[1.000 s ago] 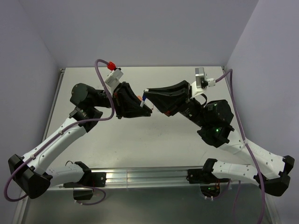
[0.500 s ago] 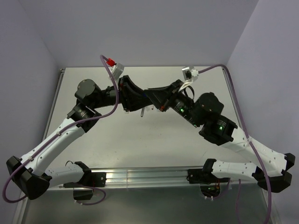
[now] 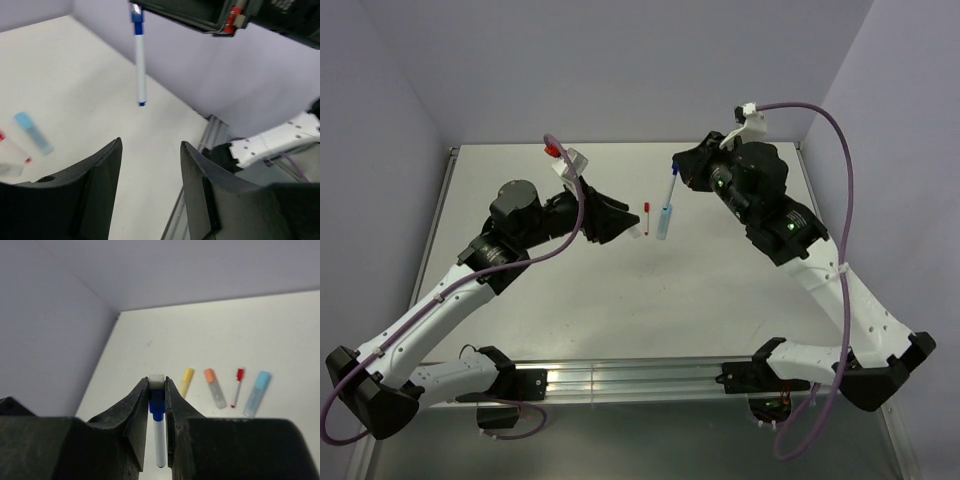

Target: Insert the pens into the pen caps

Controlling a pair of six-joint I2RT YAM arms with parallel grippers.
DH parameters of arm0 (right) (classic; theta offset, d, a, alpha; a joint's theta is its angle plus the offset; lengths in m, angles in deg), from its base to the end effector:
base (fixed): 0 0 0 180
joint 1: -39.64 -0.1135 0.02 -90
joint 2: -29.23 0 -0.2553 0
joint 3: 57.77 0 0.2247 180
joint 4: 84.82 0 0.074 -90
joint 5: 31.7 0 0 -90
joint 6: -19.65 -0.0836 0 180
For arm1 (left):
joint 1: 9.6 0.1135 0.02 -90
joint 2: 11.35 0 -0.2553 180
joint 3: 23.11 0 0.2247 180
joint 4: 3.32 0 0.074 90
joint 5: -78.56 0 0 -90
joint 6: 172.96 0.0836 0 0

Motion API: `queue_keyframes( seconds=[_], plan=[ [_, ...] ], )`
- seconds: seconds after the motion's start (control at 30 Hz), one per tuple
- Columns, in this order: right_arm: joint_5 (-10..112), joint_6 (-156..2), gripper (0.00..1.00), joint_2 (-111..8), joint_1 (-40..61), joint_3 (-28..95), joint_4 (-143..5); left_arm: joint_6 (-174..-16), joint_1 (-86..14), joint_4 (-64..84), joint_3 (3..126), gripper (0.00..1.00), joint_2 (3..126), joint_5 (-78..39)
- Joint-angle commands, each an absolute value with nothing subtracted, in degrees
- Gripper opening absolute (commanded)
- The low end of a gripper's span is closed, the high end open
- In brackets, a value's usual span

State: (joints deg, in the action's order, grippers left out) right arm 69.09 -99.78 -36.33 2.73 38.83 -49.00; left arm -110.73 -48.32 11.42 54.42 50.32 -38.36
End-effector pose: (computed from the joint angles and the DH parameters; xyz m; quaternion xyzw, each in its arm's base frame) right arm 0.2193 0.1451 0.4488 0.0157 0.7353 0.3108 0.6020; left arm 0.1819 -0.1944 0.4025 0.2304 0.6620 -0.5170 0.4914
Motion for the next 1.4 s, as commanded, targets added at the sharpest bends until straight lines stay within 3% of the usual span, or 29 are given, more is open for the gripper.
queue_keyframes(
  seconds=[0.0, 0.23, 0.53, 0.87, 1.17, 1.3, 1.37],
  plan=[
    [68.7, -98.8, 0.00, -40.7, 6.5, 39.5, -44.9, -107.1, -48.3, 18.1, 54.8, 0.55, 49.2, -26.8],
    [67.4, -98.6, 0.00, -58.0, 16.2, 36.8, -44.8, -106.3, -46.6, 18.8, 51.7, 0.57, 48.2, -18.8],
    [70.1, -97.1, 0.00, -83.4, 21.2, 47.9, -38.8, -106.5, -42.5, 17.0, 47.3, 0.57, 46.9, -19.8],
    [70.6, -97.6, 0.02, -91.8, 21.4, 52.3, -38.5, -107.0, -40.7, 16.4, 46.9, 0.57, 47.4, -21.4],
    [71.2, -97.8, 0.28, -94.0, 21.5, 53.1, -38.5, -107.8, -39.8, 15.7, 46.5, 0.57, 47.6, -22.7],
    [71.6, -97.7, 0.47, -93.4, 21.6, 53.3, -38.3, -108.1, -39.7, 15.5, 46.3, 0.57, 47.8, -23.3],
    [72.0, -97.7, 0.50, -92.4, 21.6, 53.2, -38.0, -108.2, -39.4, 15.5, 46.4, 0.57, 48.0, -23.4]
  ],
)
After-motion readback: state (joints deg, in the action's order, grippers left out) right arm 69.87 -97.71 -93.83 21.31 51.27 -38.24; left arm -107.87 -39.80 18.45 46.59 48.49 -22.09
